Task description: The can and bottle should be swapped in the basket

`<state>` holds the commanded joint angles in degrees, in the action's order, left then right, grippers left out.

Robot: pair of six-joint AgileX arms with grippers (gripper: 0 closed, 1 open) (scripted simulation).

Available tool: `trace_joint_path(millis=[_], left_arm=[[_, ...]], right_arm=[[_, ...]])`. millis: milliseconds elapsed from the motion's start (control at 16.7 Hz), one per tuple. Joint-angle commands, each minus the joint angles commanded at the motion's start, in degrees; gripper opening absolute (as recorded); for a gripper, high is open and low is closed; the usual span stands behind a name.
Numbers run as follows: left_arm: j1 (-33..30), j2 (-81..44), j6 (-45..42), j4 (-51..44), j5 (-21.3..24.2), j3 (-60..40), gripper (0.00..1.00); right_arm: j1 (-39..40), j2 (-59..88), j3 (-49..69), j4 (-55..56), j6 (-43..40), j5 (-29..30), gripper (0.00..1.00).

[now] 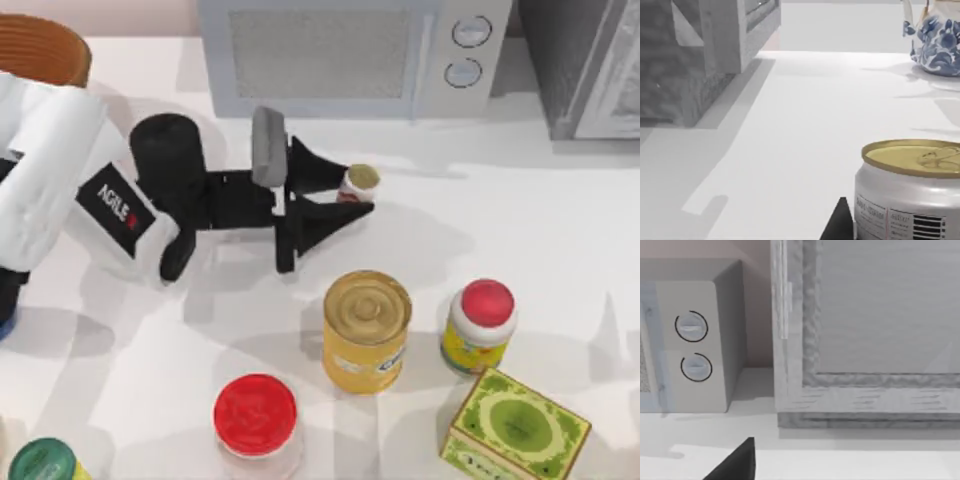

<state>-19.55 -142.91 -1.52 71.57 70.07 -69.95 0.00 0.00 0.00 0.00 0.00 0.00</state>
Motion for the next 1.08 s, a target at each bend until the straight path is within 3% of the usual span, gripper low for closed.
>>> trace_joint_path(millis=[480, 1080], left_arm=[[-0.97, -4.45, -0.03, 2.25, 2.23, -2.13, 0.0], [-0.97, -4.45, -0.03, 2.25, 2.23, -2.13, 0.75]], right_arm=[[0.0, 0.0, 0.0, 0.0, 0.0, 0.0, 1.0], [0.0, 0.0, 0.0, 0.0, 0.0, 0.0, 1.0]])
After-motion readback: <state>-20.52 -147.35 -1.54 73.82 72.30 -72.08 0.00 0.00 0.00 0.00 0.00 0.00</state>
